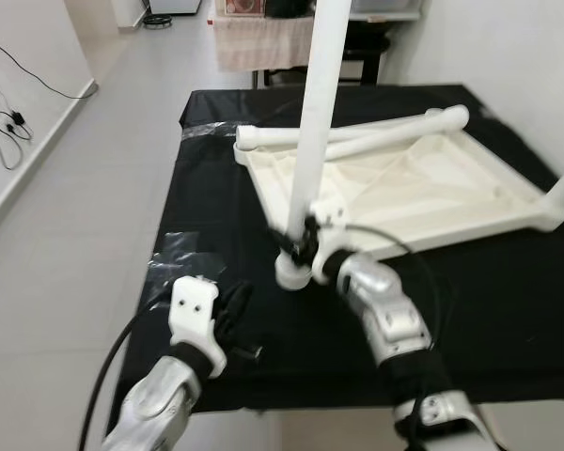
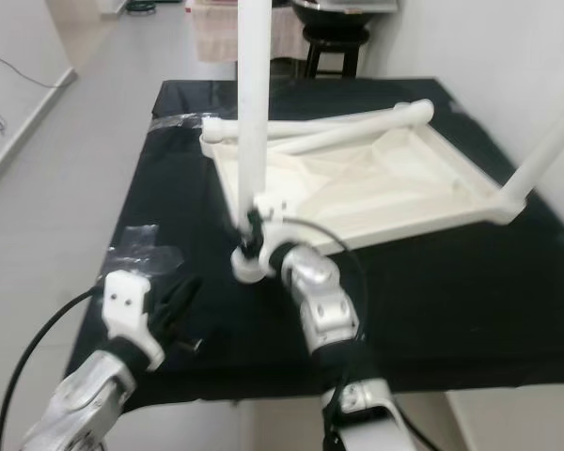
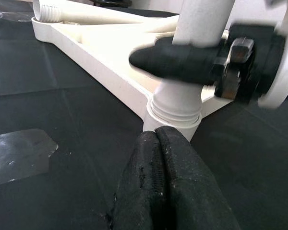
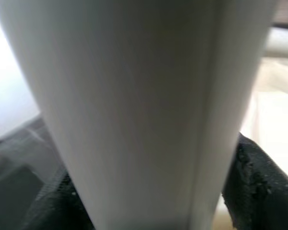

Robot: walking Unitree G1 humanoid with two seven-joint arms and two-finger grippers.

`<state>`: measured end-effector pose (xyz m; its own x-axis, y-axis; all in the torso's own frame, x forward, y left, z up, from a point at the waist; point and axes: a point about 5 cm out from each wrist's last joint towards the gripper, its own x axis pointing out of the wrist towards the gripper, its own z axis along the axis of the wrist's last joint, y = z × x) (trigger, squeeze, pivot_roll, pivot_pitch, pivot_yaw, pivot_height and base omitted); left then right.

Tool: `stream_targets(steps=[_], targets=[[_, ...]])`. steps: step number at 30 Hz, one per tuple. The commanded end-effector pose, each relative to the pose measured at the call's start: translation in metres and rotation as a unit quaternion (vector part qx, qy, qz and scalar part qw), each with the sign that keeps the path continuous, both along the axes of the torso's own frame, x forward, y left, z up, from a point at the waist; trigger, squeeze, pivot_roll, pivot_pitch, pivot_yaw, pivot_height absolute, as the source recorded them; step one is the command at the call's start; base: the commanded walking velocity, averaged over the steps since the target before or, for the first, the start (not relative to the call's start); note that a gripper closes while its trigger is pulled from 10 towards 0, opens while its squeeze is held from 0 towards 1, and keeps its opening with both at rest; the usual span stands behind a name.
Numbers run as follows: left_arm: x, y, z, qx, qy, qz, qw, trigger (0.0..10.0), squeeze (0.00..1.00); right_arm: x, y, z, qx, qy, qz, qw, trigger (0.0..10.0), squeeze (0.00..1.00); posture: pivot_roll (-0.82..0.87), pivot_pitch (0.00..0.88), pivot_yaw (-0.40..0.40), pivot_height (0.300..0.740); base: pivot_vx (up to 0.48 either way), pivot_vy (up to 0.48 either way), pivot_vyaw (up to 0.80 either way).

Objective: Building children table

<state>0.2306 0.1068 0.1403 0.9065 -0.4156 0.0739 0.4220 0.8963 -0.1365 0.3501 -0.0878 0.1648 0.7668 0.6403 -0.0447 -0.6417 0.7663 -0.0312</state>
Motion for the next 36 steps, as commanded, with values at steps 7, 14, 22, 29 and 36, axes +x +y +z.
stream_targets(steps=[7,14,22,29,36], targets=[[0.0,0.001,-0.005,0.005,0.013,0.001,1.0,10.0,0.0,0.004,-0.002,0.03,-0.024,-0.043,0.158,0.986,10.0,0.0,0.11,0.116,-0.027,0.74,0.0,0.0,0.0],[-0.001,0.0,-0.006,0.007,0.013,0.003,1.0,10.0,0.0,0.019,-0.018,0.034,-0.037,-0.017,0.224,0.974,0.0,0.0,0.12,0.113,-0.034,0.74,0.0,0.0,0.0],[-0.002,0.0,-0.007,0.008,0.014,0.003,1.0,10.0,0.0,0.022,-0.023,0.038,-0.021,-0.013,0.228,0.973,0.0,0.0,0.12,0.11,-0.034,0.74,0.0,0.0,0.0],[-0.003,0.0,-0.008,0.007,0.016,0.002,1.0,10.0,0.0,0.013,-0.024,-0.014,-0.063,0.036,0.077,0.994,0.0,0.0,0.11,0.107,-0.048,0.74,0.0,0.0,0.0],[-0.002,0.002,-0.008,0.008,0.015,0.003,1.0,10.0,0.0,-0.034,0.005,-0.046,-0.055,0.09,-0.115,0.988,0.0,0.0,0.09,0.118,-0.027,0.74,0.0,0.0,0.0]])
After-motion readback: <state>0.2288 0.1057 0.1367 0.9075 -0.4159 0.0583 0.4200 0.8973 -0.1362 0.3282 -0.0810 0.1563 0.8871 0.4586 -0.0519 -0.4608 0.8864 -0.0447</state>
